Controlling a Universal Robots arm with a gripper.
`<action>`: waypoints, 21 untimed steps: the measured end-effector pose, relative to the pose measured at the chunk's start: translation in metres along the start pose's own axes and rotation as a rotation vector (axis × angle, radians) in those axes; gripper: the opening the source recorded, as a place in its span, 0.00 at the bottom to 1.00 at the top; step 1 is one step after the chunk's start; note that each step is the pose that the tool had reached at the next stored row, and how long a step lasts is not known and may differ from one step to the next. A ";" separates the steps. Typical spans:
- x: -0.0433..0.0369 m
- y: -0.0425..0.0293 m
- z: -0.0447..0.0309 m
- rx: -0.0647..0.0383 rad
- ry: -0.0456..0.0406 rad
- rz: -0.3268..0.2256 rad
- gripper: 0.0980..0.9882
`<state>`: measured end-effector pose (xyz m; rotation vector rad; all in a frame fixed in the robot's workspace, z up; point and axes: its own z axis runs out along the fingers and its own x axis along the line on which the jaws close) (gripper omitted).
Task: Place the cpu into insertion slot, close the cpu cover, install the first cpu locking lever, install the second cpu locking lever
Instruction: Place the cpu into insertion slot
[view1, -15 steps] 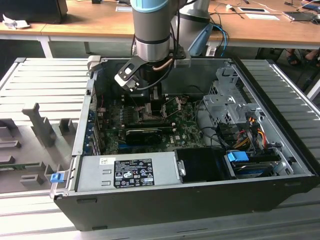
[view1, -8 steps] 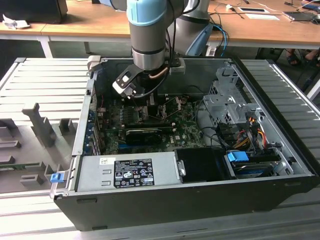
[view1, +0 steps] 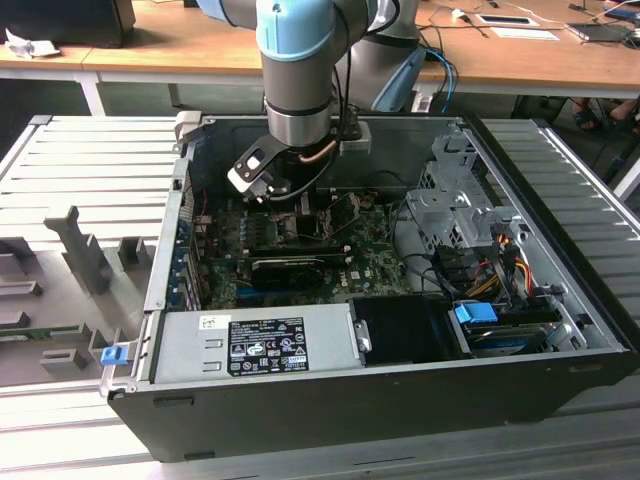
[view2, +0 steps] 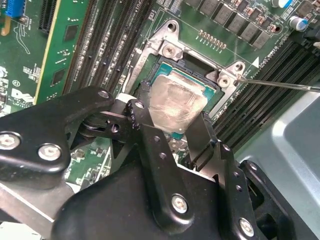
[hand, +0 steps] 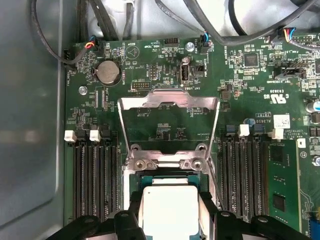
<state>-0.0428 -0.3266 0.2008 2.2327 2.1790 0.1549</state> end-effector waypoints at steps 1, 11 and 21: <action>-0.0001 -0.0001 0.0004 0.000 -0.0005 0.000 0.48; -0.0001 0.0000 -0.0004 0.000 -0.0004 0.001 0.57; 0.0009 0.0015 -0.0166 0.008 -0.0008 0.004 0.13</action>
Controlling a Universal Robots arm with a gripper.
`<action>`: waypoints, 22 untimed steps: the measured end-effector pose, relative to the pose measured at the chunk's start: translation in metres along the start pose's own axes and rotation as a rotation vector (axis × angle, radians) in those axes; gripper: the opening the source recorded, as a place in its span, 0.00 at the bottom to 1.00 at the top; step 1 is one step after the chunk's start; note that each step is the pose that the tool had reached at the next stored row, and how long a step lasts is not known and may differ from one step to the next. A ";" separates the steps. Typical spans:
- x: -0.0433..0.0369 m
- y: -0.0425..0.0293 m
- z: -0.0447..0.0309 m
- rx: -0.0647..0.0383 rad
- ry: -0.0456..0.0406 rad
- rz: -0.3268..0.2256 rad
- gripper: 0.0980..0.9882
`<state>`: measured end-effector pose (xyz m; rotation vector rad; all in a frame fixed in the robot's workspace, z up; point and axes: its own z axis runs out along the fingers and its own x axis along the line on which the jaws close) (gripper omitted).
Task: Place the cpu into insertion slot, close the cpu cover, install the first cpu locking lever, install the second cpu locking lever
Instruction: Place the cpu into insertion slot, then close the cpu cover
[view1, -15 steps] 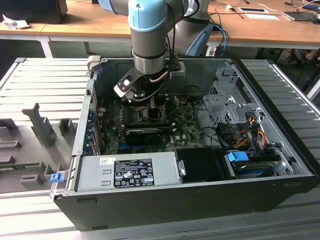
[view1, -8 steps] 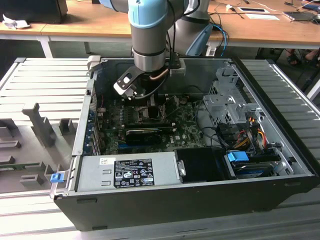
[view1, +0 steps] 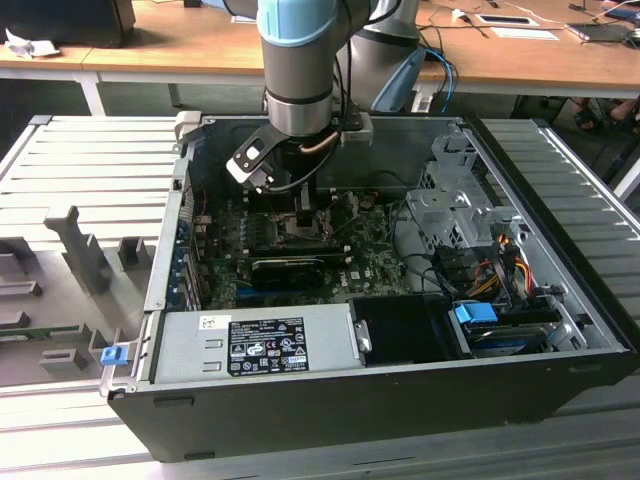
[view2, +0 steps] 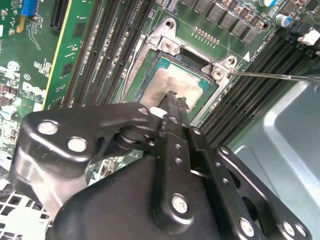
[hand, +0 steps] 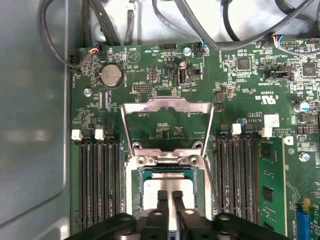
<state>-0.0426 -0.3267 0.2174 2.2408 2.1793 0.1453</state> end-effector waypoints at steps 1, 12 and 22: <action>0.0001 0.0001 -0.0010 0.000 -0.0001 0.001 0.01; 0.0008 0.0009 -0.0128 0.000 -0.0002 0.002 0.01; 0.0008 0.0106 -0.0165 0.029 0.0057 0.005 0.01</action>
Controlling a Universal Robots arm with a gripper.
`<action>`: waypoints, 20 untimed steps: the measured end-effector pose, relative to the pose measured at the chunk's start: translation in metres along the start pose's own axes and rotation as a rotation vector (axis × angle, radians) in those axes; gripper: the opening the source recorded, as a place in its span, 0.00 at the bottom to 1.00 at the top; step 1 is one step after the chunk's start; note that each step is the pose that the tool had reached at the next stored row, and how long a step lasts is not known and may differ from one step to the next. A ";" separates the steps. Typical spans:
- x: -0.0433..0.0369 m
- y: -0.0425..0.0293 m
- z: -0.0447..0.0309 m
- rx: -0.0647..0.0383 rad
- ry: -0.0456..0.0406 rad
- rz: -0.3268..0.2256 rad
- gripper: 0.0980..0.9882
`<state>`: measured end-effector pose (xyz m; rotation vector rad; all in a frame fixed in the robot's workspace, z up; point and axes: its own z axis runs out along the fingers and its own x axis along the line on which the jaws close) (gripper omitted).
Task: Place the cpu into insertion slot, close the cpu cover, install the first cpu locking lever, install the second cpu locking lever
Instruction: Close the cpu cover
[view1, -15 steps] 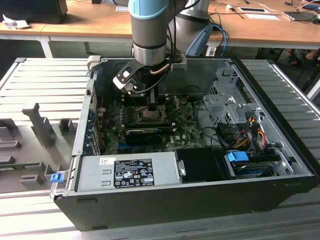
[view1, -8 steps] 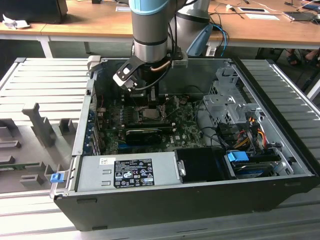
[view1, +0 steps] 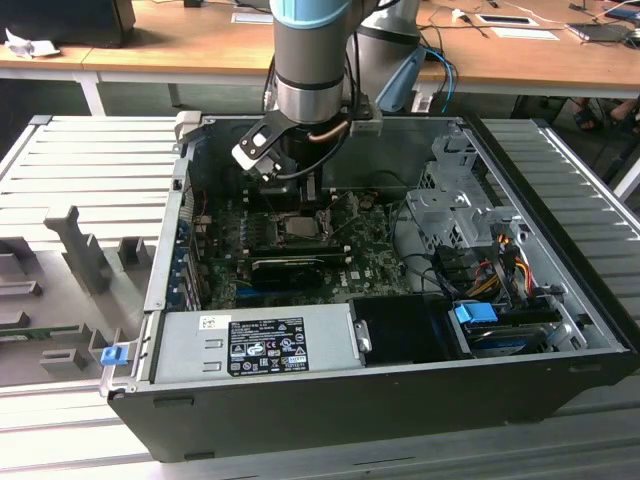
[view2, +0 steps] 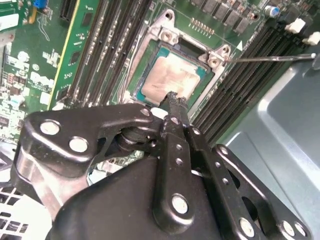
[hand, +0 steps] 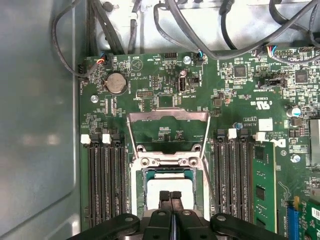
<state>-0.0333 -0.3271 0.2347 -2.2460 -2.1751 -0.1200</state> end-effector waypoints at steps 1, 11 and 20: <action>0.0001 0.0000 -0.0010 0.000 0.0000 0.000 0.01; 0.0010 0.0030 -0.0115 0.000 0.0000 0.000 0.01; 0.0014 0.0140 -0.0111 0.000 -0.0001 0.000 0.01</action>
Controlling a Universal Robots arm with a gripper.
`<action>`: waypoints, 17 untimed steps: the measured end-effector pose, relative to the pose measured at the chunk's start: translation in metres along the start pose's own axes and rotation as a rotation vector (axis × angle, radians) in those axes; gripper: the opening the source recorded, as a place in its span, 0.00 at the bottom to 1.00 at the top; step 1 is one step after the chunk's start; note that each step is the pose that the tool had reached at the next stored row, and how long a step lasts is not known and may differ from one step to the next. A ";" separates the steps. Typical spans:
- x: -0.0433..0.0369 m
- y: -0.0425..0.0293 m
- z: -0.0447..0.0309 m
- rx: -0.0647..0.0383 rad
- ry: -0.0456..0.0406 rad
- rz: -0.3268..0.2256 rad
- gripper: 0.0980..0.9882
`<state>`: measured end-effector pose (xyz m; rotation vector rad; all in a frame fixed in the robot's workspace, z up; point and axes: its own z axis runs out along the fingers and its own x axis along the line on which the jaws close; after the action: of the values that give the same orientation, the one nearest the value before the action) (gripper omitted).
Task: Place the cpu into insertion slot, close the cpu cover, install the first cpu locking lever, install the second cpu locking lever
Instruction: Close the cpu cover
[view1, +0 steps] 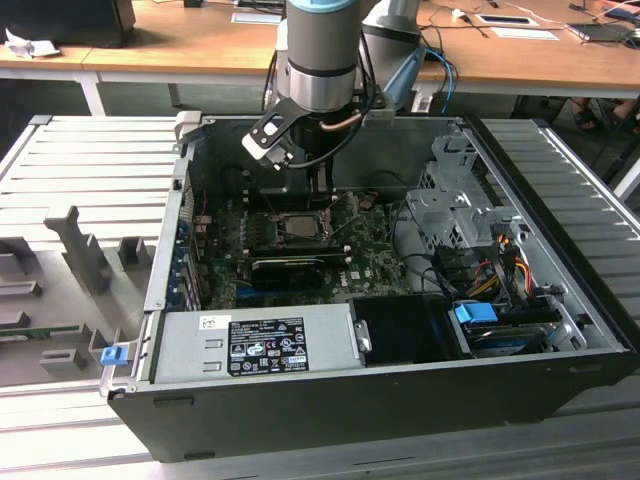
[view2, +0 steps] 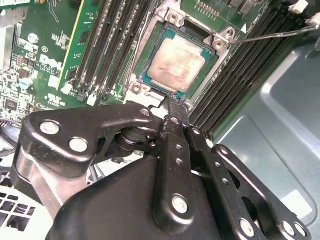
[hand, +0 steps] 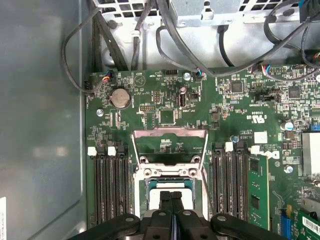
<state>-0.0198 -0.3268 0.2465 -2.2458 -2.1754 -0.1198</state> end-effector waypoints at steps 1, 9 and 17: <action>0.0001 0.0001 -0.0003 0.000 -0.0002 0.000 0.01; 0.0007 0.0029 -0.0044 0.000 -0.0005 0.000 0.01; 0.0027 0.0185 -0.0132 0.000 -0.0025 0.000 0.01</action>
<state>-0.0019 -0.3256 0.2607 -2.2468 -2.1766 -0.1165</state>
